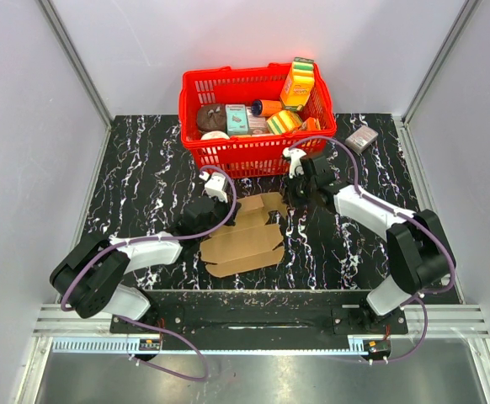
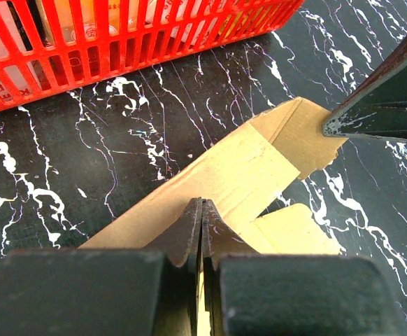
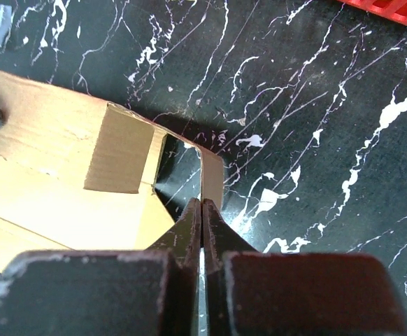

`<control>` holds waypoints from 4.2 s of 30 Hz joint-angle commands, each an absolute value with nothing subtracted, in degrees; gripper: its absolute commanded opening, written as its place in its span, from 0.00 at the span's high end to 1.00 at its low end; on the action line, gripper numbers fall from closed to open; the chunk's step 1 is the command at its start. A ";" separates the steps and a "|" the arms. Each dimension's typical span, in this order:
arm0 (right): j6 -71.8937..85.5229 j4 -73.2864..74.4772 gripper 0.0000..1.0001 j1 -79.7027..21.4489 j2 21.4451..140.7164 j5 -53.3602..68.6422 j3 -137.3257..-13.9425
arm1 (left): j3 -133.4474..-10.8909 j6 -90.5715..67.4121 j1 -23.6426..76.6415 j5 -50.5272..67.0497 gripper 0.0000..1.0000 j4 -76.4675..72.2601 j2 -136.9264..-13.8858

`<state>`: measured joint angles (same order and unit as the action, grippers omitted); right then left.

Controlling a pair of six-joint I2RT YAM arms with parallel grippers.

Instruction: Fold the paper box

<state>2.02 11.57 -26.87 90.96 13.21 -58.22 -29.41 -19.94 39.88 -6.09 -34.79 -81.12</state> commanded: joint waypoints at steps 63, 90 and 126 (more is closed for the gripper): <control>21.97 0.53 0.74 -26.63 88.67 18.11 -47.37 | -29.00 -20.92 43.33 -6.15 1.00 -34.81 -78.49; 21.88 3.51 0.92 -26.63 95.80 11.43 -45.79 | -45.25 -13.36 42.98 -5.28 0.99 -26.03 -81.47; 4.76 11.51 0.52 -24.17 81.38 10.63 -58.09 | -32.35 -18.02 53.26 -3.78 1.00 -38.67 -77.52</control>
<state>12.62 8.82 -25.65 77.73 9.10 -52.31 -33.63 -15.77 52.10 -2.35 -32.77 -79.18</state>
